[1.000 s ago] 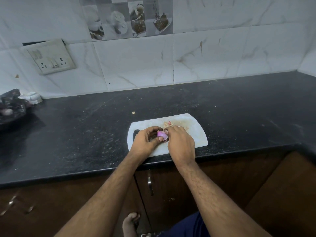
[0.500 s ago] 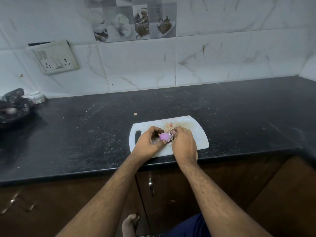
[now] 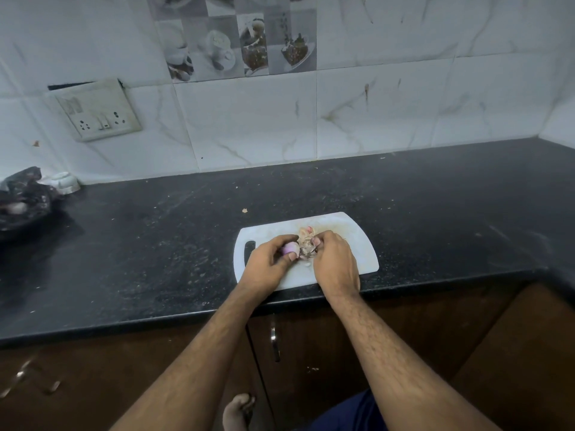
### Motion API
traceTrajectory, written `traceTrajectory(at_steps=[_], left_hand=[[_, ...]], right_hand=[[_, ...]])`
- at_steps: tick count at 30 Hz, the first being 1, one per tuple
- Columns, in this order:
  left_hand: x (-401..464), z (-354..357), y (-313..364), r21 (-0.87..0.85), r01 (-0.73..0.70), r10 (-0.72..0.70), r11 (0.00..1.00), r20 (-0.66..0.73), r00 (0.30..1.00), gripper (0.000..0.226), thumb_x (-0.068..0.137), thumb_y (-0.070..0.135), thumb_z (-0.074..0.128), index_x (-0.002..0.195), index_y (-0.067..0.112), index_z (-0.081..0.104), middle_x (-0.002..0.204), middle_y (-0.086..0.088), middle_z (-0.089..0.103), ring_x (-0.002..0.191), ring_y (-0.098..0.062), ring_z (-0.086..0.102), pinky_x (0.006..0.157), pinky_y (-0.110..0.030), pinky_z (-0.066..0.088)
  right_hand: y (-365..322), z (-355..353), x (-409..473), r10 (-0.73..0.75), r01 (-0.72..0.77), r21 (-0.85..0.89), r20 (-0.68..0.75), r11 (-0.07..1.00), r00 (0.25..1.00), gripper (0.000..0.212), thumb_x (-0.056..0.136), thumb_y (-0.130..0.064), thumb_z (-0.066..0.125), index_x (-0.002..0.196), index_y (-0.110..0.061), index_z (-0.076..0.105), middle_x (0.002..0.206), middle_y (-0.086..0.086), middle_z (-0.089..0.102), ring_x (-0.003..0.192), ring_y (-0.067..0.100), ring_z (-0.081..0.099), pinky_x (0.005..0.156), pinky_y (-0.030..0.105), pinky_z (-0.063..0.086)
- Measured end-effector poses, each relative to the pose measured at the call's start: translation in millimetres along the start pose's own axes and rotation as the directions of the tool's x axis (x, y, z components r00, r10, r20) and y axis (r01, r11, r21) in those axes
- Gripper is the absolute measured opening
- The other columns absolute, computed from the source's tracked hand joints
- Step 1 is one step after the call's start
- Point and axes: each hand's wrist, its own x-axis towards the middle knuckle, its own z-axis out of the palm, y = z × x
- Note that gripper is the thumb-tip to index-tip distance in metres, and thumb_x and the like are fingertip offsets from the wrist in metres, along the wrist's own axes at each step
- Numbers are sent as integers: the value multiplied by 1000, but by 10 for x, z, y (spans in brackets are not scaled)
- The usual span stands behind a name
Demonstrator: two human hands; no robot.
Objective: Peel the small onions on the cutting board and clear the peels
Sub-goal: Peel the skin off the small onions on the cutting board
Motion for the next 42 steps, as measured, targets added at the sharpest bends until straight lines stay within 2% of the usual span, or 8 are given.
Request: traceTrajectory(at_steps=[5, 10, 17, 24, 30, 35, 39, 42], left_hand=[[0, 22, 2, -22, 10, -11, 1000, -18, 1000, 29, 97, 18, 69, 125, 23, 64, 119, 15, 70, 114, -1, 64, 111, -37, 48], [9, 25, -37, -14, -6, 6, 1000, -16, 1000, 25, 95, 23, 72, 116, 26, 60, 113, 10, 72, 110, -8, 68, 104, -42, 53], [9, 65, -5, -4, -41, 41, 999, -47, 998, 20, 94, 17, 74, 110, 18, 63, 105, 6, 73, 100, -2, 67, 91, -19, 50], [43, 90, -46, 60, -26, 30, 998, -64, 997, 19, 93, 22, 74, 109, 25, 63, 107, 7, 70, 94, -3, 63, 86, -22, 47], [48, 65, 7, -3, 39, -40, 999, -28, 999, 11, 100, 25, 64, 111, 24, 63, 107, 9, 73, 102, -7, 66, 95, -28, 50], [68, 82, 21, -77, 52, -58, 996, -70, 996, 8, 102, 26, 62, 108, 21, 64, 101, 7, 76, 100, -5, 69, 92, -23, 50], [75, 37, -20, -208, 95, -99, 974, -12, 995, 11, 100, 22, 66, 112, 21, 64, 101, 3, 76, 104, -12, 71, 101, -32, 52], [82, 15, -19, -190, 111, -105, 975, 41, 994, 19, 100, 19, 65, 119, 22, 65, 111, 5, 73, 110, -10, 68, 106, -31, 50]], right_hand=[[8, -28, -65, -99, 106, 119, -58, 987, 993, 37, 99, -8, 50, 130, -27, 59, 120, -8, 62, 112, 13, 55, 88, 35, 53], [18, -38, -45, -193, 190, 48, 58, 981, 980, 31, 105, -46, 44, 123, -29, 62, 124, -11, 64, 112, 12, 56, 85, 33, 48], [-4, -37, -7, -217, 234, -122, 136, 964, 966, 19, 104, -23, 44, 118, -23, 57, 124, -6, 63, 112, 18, 52, 86, 37, 43], [-50, 0, -30, -207, 250, -319, 161, 914, 965, 27, 98, -14, 46, 124, -17, 52, 122, 0, 62, 109, 22, 51, 84, 36, 41], [-69, -10, -13, -170, 202, -269, 135, 942, 976, 28, 101, -17, 40, 122, -17, 58, 119, 0, 66, 106, 22, 53, 82, 37, 41], [-58, -46, -37, -130, 148, -143, 130, 979, 983, 48, 107, -47, 26, 117, -18, 63, 114, 0, 69, 109, 22, 55, 85, 40, 43], [-78, -15, -36, -198, 237, -307, 152, 922, 968, 34, 106, -37, 34, 118, -18, 60, 117, 1, 65, 106, 23, 53, 83, 37, 41], [-73, -14, -30, -205, 255, -343, 175, 904, 963, 28, 104, -28, 39, 121, -19, 59, 122, 1, 63, 109, 23, 52, 84, 37, 40]])
